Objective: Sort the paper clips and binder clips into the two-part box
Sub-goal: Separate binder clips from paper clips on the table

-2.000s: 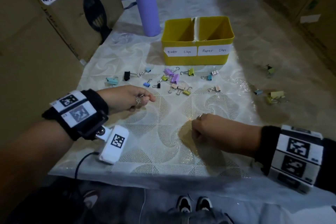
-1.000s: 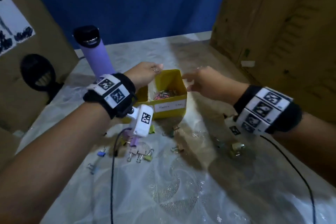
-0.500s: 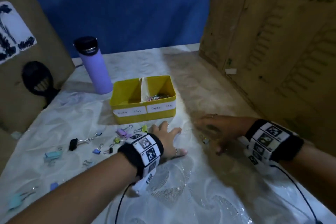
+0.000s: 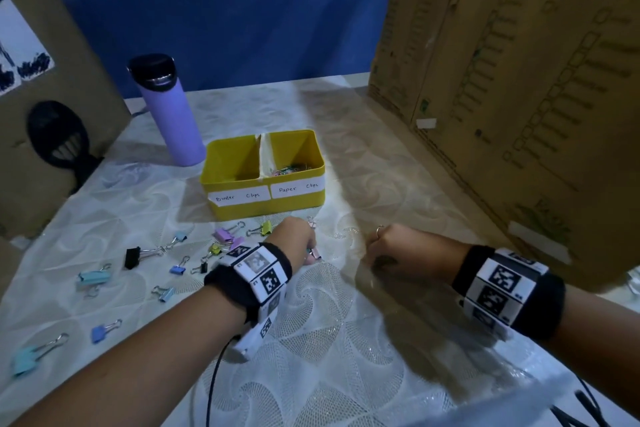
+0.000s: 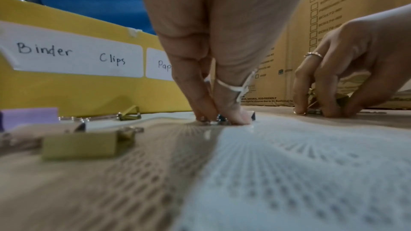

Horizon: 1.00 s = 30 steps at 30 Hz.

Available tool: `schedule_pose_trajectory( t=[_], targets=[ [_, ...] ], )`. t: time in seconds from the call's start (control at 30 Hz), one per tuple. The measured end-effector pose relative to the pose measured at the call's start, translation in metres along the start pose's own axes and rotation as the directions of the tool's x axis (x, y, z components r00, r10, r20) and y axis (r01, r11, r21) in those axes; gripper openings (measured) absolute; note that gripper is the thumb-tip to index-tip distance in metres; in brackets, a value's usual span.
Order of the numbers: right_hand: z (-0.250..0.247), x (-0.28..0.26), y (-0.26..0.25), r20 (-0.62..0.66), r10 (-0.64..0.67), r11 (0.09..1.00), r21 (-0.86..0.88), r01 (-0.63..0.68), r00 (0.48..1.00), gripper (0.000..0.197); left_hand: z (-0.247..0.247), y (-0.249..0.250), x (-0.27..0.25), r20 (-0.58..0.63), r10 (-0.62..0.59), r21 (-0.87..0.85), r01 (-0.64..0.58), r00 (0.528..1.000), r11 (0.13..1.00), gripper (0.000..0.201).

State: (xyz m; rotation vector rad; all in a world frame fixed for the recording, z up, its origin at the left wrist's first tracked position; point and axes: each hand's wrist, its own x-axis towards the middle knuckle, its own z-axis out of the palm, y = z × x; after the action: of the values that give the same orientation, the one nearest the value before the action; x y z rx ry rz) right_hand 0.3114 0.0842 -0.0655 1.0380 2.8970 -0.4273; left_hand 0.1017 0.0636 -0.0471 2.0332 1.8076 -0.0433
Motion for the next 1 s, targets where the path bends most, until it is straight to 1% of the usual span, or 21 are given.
schedule_pose_trajectory(
  t=[0.03, 0.1, 0.17, 0.2, 0.23, 0.27, 0.3, 0.33, 0.37, 0.4, 0.43, 0.53, 0.57, 0.6, 0.63, 0.67, 0.7, 0.77, 0.87, 0.93, 1.0],
  targets=[
    [-0.002, -0.001, -0.002, -0.015, -0.013, 1.0, -0.004, 0.013, 1.0, 0.014, -0.001, 0.0, 0.0, -0.005, -0.007, 0.001, 0.007, 1.0, 1.0, 0.018],
    [-0.007, -0.002, -0.003, -0.056, -0.017, 1.0, 0.019, 0.018, 0.998, 0.01, 0.0, 0.001, -0.003, -0.015, -0.018, 0.046, 0.019, 1.0, 0.999, 0.022],
    [-0.014, -0.002, 0.003, -0.162, 0.05, 0.989, 0.148, -0.026, 0.986, 0.006, -0.001, 0.006, -0.007, -0.001, -0.042, 0.076, 0.042, 0.999, 0.996, 0.03],
    [-0.017, -0.003, 0.007, -0.222, 0.123, 0.969, 0.236, -0.069, 0.967, 0.007, -0.001, 0.008, -0.009, 0.008, -0.045, 0.096, 0.044, 0.999, 0.994, 0.033],
    [-0.021, -0.006, 0.013, -0.26, 0.222, 0.933, 0.337, -0.128, 0.94, 0.011, -0.001, 0.009, -0.009, 0.013, -0.043, 0.106, 0.041, 0.999, 0.993, 0.035],
    [-0.024, -0.01, 0.017, -0.254, 0.324, 0.869, 0.459, -0.181, 0.911, 0.015, 0.0, 0.009, -0.009, 0.019, -0.036, 0.109, 0.034, 0.999, 0.994, 0.036],
    [-0.026, -0.014, 0.02, -0.212, 0.403, 0.784, 0.582, -0.216, 0.891, 0.016, -0.001, 0.008, -0.009, 0.036, -0.034, 0.104, 0.03, 0.999, 0.994, 0.037],
    [-0.027, -0.019, 0.021, -0.165, 0.45, 0.703, 0.672, -0.234, 0.877, 0.016, -0.002, 0.008, -0.01, 0.044, -0.031, 0.092, 0.027, 0.999, 0.995, 0.037],
    [-0.026, -0.024, 0.02, -0.138, 0.477, 0.653, 0.717, -0.245, 0.868, 0.015, -0.002, 0.007, -0.01, 0.05, -0.032, 0.074, 0.029, 0.998, 0.997, 0.036],
    [-0.026, -0.027, 0.02, -0.123, 0.488, 0.647, 0.716, -0.263, 0.864, 0.013, -0.003, 0.005, -0.01, 0.053, -0.026, 0.053, 0.023, 0.998, 0.998, 0.034],
    [-0.025, -0.03, 0.019, -0.108, 0.488, 0.668, 0.684, -0.292, 0.866, 0.014, -0.002, 0.004, -0.009, 0.047, -0.018, 0.033, 0.016, 0.999, 0.999, 0.032],
    [-0.023, -0.032, 0.013, -0.062, 0.479, 0.809, 0.418, -0.414, 0.875, 0.019, 0.003, -0.001, -0.01, 0.025, -0.018, -0.05, 0.019, 1.0, 0.999, 0.027],
    [-0.021, -0.032, 0.012, -0.036, 0.476, 0.834, 0.335, -0.438, 0.879, 0.025, 0.004, -0.004, -0.01, 0.025, -0.021, -0.081, 0.023, 0.999, 0.996, 0.027],
    [-0.018, -0.032, 0.011, 0.011, 0.483, 0.839, 0.282, -0.466, 0.875, 0.039, 0.005, -0.006, -0.009, 0.02, -0.018, -0.107, 0.02, 1.0, 0.994, 0.027],
    [-0.016, -0.031, 0.011, 0.067, 0.494, 0.831, 0.257, -0.494, 0.867, 0.054, 0.006, -0.009, -0.007, 0.024, -0.017, -0.133, 0.02, 1.0, 0.991, 0.028],
    [-0.014, -0.029, 0.01, 0.125, 0.502, 0.823, 0.237, -0.517, 0.856, 0.064, 0.005, -0.012, -0.006, 0.034, -0.02, -0.177, 0.026, 0.999, 0.984, 0.03],
    [-0.011, -0.027, 0.008, 0.163, 0.501, 0.822, 0.218, -0.526, 0.85, 0.067, 0.003, -0.017, -0.003, 0.046, -0.034, -0.237, 0.044, 0.998, 0.97, 0.033],
    [-0.003, -0.02, 0.003, 0.153, 0.495, 0.835, 0.189, -0.517, 0.856, 0.064, -0.002, -0.028, 0.002, 0.064, -0.101, -0.359, 0.117, 0.993, 0.926, 0.038],
    [0.011, -0.004, -0.014, 0.048, 0.422, 0.886, 0.19, -0.423, 0.905, 0.06, -0.014, -0.042, 0.004, 0.068, -0.226, -0.489, 0.23, 0.972, 0.841, 0.036],
    [0.02, 0.005, -0.022, 0.003, 0.362, 0.919, 0.167, -0.357, 0.932, 0.049, -0.021, -0.043, 0.005, 0.06, -0.254, -0.481, 0.251, 0.965, 0.84, 0.035],
    [0.024, 0.011, -0.021, -0.059, 0.307, 0.944, 0.146, -0.296, 0.95, 0.029, -0.024, -0.037, 0.009, 0.045, -0.249, -0.429, 0.244, 0.968, 0.87, 0.038]
  ],
)
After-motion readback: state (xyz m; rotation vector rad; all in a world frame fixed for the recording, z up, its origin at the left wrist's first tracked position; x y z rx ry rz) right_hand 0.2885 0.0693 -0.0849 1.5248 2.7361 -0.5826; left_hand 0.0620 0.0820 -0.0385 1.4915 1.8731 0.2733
